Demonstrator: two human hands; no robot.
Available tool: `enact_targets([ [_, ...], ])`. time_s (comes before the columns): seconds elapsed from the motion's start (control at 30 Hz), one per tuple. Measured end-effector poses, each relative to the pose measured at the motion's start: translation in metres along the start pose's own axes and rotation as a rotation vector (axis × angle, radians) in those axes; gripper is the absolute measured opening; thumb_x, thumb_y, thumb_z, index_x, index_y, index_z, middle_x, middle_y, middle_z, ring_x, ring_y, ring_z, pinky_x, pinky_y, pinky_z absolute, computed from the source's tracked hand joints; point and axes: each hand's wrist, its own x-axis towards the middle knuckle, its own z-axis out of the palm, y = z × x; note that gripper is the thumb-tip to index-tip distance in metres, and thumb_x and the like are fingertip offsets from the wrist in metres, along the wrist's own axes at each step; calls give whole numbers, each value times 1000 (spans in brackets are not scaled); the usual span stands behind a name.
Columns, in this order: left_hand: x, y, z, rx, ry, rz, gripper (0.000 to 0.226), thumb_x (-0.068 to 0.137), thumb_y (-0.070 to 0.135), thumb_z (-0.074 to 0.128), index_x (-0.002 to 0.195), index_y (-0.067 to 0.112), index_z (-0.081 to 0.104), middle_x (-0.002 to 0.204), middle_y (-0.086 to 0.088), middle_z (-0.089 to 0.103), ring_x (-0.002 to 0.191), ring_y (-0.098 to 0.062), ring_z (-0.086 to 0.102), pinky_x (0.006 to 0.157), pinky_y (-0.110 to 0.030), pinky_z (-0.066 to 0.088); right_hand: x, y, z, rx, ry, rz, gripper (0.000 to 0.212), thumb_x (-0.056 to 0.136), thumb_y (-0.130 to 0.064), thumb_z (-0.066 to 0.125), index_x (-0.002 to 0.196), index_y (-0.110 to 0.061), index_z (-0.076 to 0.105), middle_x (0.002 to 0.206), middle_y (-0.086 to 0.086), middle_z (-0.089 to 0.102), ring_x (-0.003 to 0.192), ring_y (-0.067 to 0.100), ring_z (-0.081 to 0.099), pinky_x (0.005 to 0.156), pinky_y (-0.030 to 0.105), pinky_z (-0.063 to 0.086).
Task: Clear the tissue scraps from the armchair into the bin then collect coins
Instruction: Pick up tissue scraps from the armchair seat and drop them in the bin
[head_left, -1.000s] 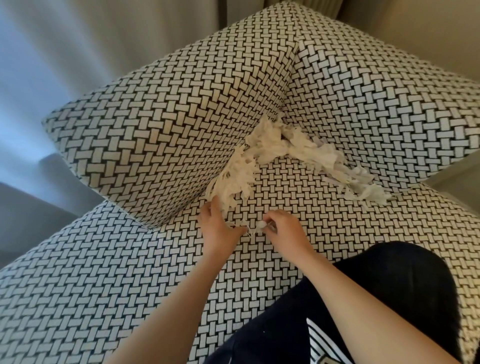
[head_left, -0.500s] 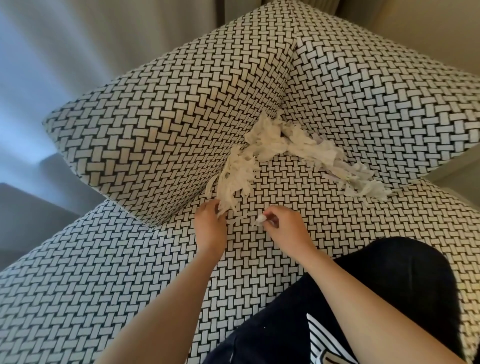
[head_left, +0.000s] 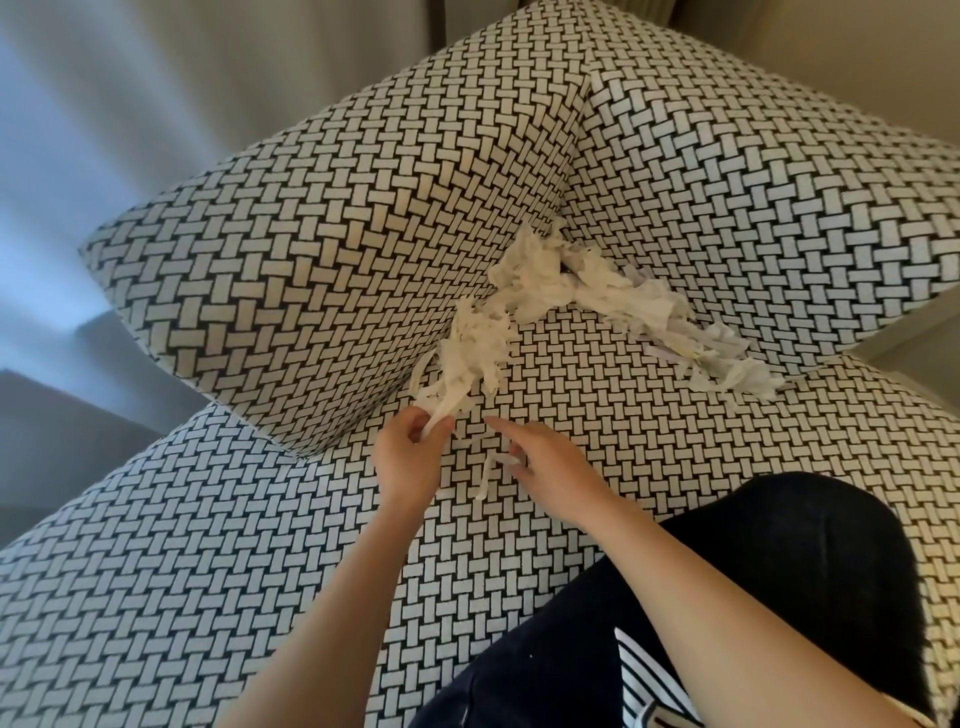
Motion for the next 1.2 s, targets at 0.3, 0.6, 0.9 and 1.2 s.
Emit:
enact_targets([
  [0.3, -1, 7, -10, -24, -21, 9, 18, 87, 16, 64, 72, 7, 63, 56, 0, 47, 56, -13, 38, 54, -26, 32, 10, -12, 23, -77, 95, 5, 32, 93, -18, 55, 125, -15, 53, 119, 3, 46, 93, 18, 58, 80, 27, 50],
  [0.6, -3, 32, -3, 31, -56, 98, 19, 87, 18, 64, 69, 13, 61, 58, 0, 52, 54, -11, 40, 51, -21, 31, -3, 2, 6, 65, 90, 60, 11, 89, -20, 62, 97, -13, 67, 94, -2, 59, 83, 11, 56, 75, 18, 47],
  [0.9, -11, 84, 24, 84, -165, 264, 14, 86, 20, 65, 79, 8, 66, 64, 0, 56, 56, -10, 42, 54, -21, 34, -24, 24, -65, 228, 149, 119, 6, 87, -17, 65, 93, -16, 67, 83, -10, 60, 73, 1, 55, 67, 12, 43],
  [1.2, -33, 152, 72, 128, -387, 423, 18, 88, 23, 62, 71, 20, 60, 56, 5, 47, 38, -2, 34, 40, -9, 25, -70, 59, -157, 202, 322, 163, 9, 88, -15, 64, 95, -19, 64, 79, -8, 59, 64, 5, 54, 54, 7, 42],
])
